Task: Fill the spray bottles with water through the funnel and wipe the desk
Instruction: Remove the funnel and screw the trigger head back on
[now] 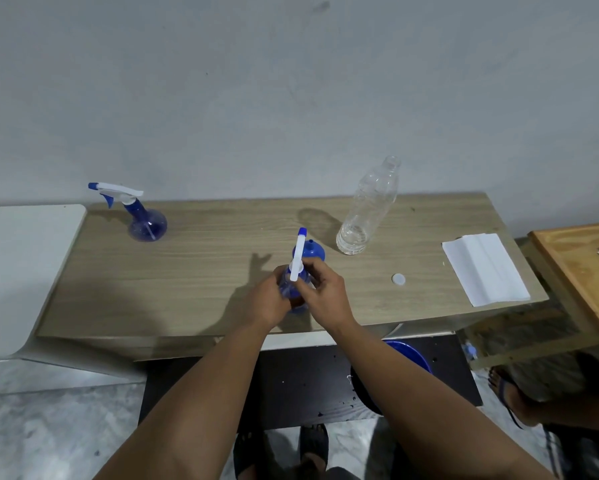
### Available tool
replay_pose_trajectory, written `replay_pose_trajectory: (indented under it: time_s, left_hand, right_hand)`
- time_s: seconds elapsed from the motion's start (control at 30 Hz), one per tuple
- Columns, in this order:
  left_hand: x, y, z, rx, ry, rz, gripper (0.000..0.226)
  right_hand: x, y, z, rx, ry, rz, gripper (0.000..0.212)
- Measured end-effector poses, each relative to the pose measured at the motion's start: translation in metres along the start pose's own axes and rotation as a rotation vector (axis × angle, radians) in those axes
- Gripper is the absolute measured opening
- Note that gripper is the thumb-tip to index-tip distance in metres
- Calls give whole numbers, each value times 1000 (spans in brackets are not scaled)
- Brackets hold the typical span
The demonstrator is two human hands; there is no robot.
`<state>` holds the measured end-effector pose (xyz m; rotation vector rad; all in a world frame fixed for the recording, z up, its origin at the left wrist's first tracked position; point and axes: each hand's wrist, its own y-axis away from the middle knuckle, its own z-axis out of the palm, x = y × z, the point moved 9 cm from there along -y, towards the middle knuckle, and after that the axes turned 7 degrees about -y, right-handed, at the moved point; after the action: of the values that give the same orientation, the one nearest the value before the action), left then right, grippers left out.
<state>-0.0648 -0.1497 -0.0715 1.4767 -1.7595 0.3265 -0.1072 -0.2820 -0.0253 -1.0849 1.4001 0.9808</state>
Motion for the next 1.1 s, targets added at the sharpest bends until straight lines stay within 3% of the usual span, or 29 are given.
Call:
replay_pose_trajectory:
  time_s: [0.17, 0.33, 0.47, 0.57, 0.73, 0.83, 0.97, 1.1]
  left_hand:
    - [1, -1, -2, 16, -56, 21, 46]
    - [-1, -3, 3, -45, 52, 51, 57]
    - [-7, 0, 8, -99, 62, 60, 55]
    - [-12, 6, 12, -156, 74, 72, 52]
    - [-28, 24, 12, -243, -8, 94, 66]
    - [-43, 39, 3, -248, -109, 111, 73]
    - [-70, 51, -27, -189, -175, 115, 98]
    - [-81, 59, -66, -115, -253, 147, 96]
  right_hand:
    - [1, 0, 1, 8, 27, 3, 21]
    - [-2, 3, 3, 107, 11, 23, 25]
    - [-3, 6, 5, 175, -7, 86, 51]
    - [-6, 8, 10, 192, 117, 82, 67]
    - [-20, 14, 23, 149, 214, 53, 39]
    - [-19, 20, 25, 200, 95, 121, 45]
    - [-23, 25, 23, 298, -69, 137, 15]
    - [-56, 20, 41, 270, -186, 23, 45]
